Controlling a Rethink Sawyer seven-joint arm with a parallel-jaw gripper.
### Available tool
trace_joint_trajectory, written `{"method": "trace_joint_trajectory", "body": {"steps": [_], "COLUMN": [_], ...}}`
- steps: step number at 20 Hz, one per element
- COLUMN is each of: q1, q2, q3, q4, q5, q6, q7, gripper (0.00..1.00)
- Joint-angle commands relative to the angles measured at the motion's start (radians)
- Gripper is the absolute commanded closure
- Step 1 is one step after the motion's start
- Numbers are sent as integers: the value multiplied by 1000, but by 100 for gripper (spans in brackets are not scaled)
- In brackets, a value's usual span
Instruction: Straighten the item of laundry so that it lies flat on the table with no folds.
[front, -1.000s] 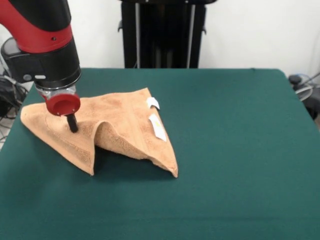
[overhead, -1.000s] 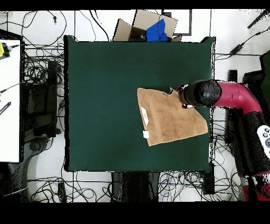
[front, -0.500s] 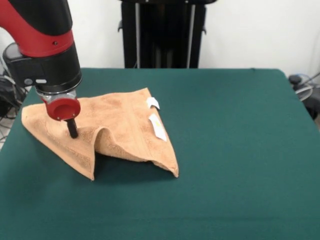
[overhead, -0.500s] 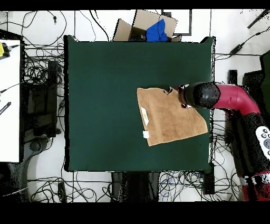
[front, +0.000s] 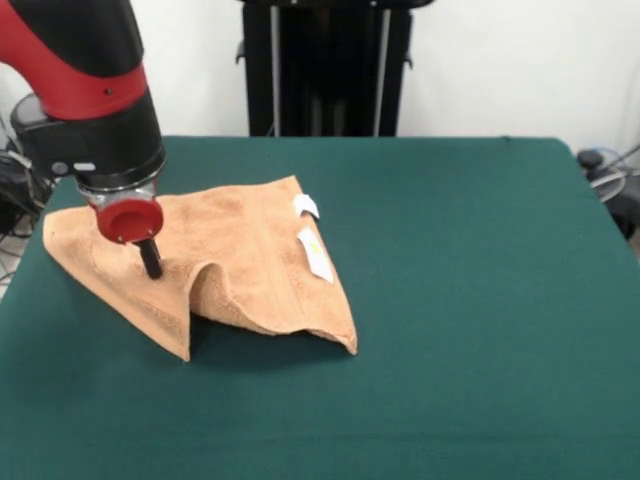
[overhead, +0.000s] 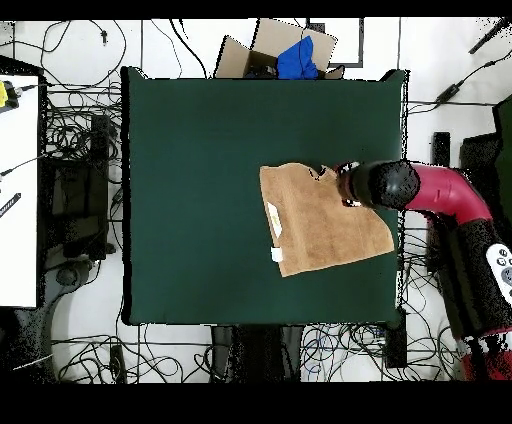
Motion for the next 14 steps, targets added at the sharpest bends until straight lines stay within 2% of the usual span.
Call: {"method": "trace_joint_trajectory", "body": {"steps": [1,4,8,11,14], "q1": [-77,-86,-98,-130,-123], "q2": [-53,-92,-81,-110,-124], "q3": [98,100,117,152,152], "q4": [138,153,139,153,139], "q5": [69,89,113,140,154], "q6": [-163,-163,-199,-238,-222], "q7": [117,130,123,129,129], "gripper": [100,100,100,100,100]}}
